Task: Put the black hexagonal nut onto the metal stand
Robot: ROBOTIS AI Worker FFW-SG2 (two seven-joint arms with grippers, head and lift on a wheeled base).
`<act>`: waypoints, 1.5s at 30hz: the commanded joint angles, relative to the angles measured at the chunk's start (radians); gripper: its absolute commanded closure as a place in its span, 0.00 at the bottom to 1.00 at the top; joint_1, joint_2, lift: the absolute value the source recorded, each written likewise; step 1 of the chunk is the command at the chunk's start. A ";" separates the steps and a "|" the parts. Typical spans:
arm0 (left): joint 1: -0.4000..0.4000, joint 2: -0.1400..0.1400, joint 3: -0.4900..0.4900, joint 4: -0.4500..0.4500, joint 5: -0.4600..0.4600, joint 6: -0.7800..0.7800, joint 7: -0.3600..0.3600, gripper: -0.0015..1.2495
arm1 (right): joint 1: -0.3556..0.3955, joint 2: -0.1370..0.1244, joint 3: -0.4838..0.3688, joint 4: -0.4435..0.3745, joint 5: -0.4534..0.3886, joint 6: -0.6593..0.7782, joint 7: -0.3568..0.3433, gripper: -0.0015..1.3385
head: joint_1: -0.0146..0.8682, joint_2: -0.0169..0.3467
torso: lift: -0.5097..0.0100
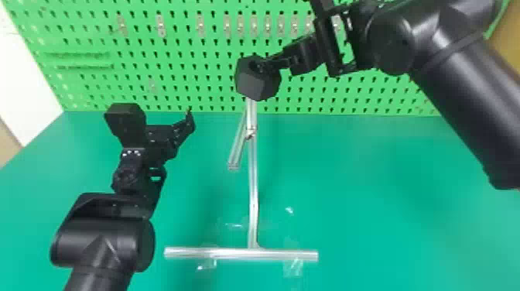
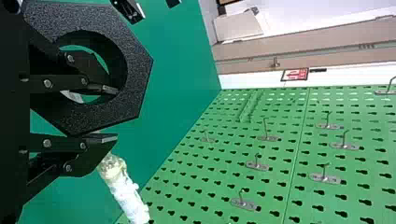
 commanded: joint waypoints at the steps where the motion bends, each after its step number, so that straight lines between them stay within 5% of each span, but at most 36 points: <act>1: 0.000 0.000 0.000 0.000 0.000 0.000 0.000 0.12 | 0.001 -0.001 0.002 0.003 0.001 -0.004 0.000 0.82 | 0.80 0.27 | 0.98; 15: 0.002 0.001 0.000 0.000 0.000 -0.001 0.000 0.12 | 0.008 -0.002 -0.003 0.008 0.005 -0.020 0.000 0.76 | 0.80 0.27 | 0.98; 29: 0.002 0.001 0.002 0.000 0.000 -0.001 0.000 0.12 | 0.012 -0.004 -0.003 0.009 -0.005 -0.030 0.000 0.32 | 0.80 0.27 | 0.98; 34: 0.002 0.000 0.002 0.000 0.000 -0.001 0.000 0.12 | 0.014 -0.004 -0.005 0.009 -0.008 -0.032 0.000 0.00 | 0.80 0.27 | 0.98; 45: 0.000 0.001 0.002 0.000 0.002 -0.001 -0.002 0.12 | 0.015 -0.005 -0.009 0.011 -0.013 -0.035 0.000 0.00 | 0.80 0.27 | 0.98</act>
